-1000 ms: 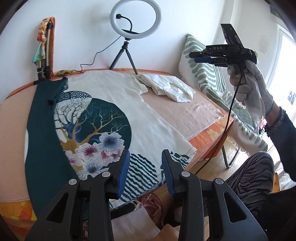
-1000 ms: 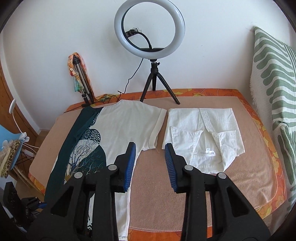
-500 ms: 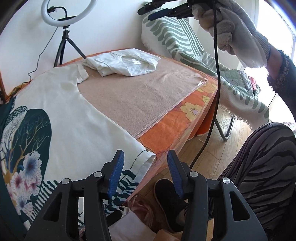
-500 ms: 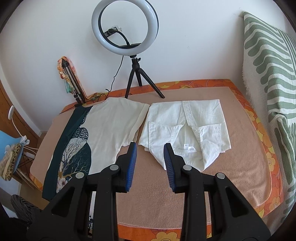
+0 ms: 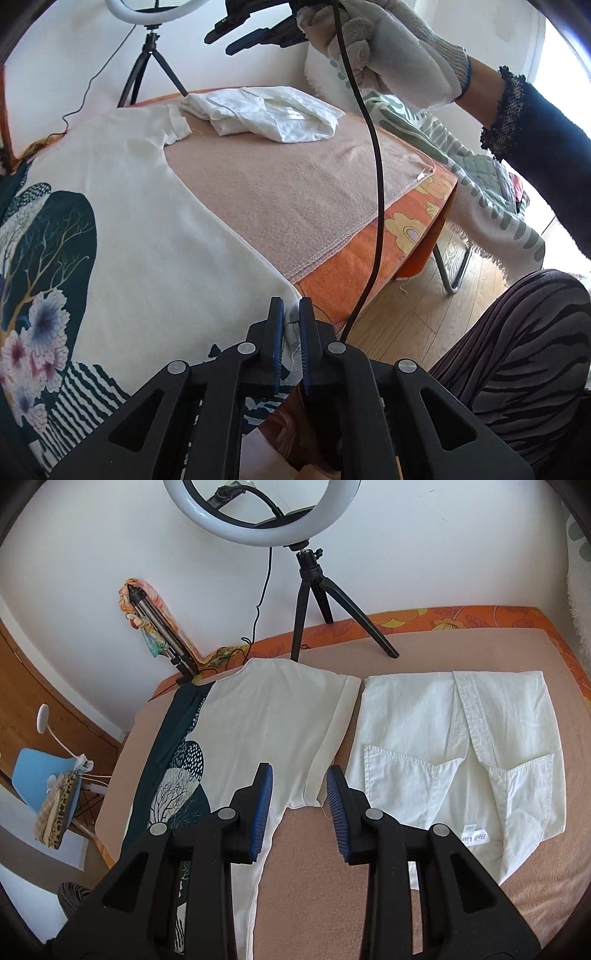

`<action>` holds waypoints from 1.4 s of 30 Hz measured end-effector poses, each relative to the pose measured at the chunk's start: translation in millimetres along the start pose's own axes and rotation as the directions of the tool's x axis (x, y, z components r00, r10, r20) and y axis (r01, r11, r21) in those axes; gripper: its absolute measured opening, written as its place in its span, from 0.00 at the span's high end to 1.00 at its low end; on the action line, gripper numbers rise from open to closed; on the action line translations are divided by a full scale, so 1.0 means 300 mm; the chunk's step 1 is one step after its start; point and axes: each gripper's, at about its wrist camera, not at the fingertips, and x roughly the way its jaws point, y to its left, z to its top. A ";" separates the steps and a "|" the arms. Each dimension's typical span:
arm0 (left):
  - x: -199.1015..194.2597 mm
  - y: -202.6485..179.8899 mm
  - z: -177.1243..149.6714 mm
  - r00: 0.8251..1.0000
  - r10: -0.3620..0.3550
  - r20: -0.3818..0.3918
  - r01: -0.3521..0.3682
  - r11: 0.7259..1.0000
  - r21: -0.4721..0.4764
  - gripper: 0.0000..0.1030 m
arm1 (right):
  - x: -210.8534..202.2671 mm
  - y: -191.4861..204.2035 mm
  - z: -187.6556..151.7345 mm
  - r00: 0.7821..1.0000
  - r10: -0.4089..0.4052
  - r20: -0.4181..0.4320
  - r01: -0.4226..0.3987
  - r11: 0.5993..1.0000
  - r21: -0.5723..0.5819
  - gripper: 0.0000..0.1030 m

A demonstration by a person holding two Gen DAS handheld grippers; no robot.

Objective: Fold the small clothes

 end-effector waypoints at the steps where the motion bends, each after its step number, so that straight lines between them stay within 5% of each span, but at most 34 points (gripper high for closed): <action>1: -0.006 0.018 0.003 1.000 -0.023 0.005 0.023 0.999 -0.040 0.95 | 0.030 -0.001 0.001 1.000 -0.006 -0.014 0.006 1.000 0.003 0.69; 6: -0.068 0.049 0.005 0.997 -0.053 0.060 0.060 0.991 -0.119 0.96 | 0.139 0.000 -0.007 0.997 -0.033 -0.066 0.032 0.999 -0.008 0.69; 10: -0.067 -0.009 0.008 0.998 -0.048 0.043 0.050 0.997 -0.056 0.91 | 0.148 -0.015 -0.015 0.997 -0.006 -0.077 0.007 1.000 0.008 0.64; 12: -0.047 -0.048 -0.001 0.999 -0.001 0.032 0.002 1.000 -0.008 0.59 | 0.129 -0.018 -0.014 0.998 -0.021 -0.057 0.021 1.000 0.004 0.45; 13: -0.031 -0.062 -0.005 0.999 0.023 0.029 -0.023 1.000 0.013 0.52 | 0.118 -0.020 -0.012 0.999 -0.019 -0.049 0.019 1.000 0.003 0.44; 16: 0.008 -0.091 -0.018 0.999 0.047 0.012 -0.048 0.997 0.058 0.47 | 0.100 -0.023 -0.003 0.999 -0.002 -0.045 0.002 1.000 0.010 0.44; 19: 0.024 -0.091 -0.028 0.997 0.077 0.030 -0.079 0.993 0.088 0.55 | 0.105 -0.018 0.004 0.999 0.004 -0.046 -0.004 1.000 0.007 0.44; 21: 0.021 -0.073 -0.022 0.998 0.059 0.037 -0.062 0.995 0.084 0.83 | 0.123 -0.012 0.008 0.998 0.014 -0.058 -0.014 1.000 0.008 0.44; 24: 0.017 -0.023 -0.011 0.998 0.031 0.048 -0.032 0.999 0.024 0.94 | 0.165 -0.004 0.015 0.996 0.030 -0.082 -0.027 0.999 0.030 0.44; 28: -0.027 0.051 -0.001 0.994 0.003 0.105 0.009 0.993 -0.114 0.97 | 0.251 -0.017 0.017 0.989 0.045 -0.139 -0.031 0.994 0.107 0.44; 36: -0.092 0.076 -0.018 0.988 -0.004 0.152 0.029 0.986 -0.164 0.98 | 0.430 -0.004 -0.028 0.956 -0.107 -0.273 0.141 0.984 0.106 0.45; 42: -0.098 0.093 -0.028 0.987 -0.022 0.161 0.056 0.977 -0.206 0.98 | 0.451 0.024 -0.030 0.949 -0.184 -0.257 0.209 0.975 0.075 0.47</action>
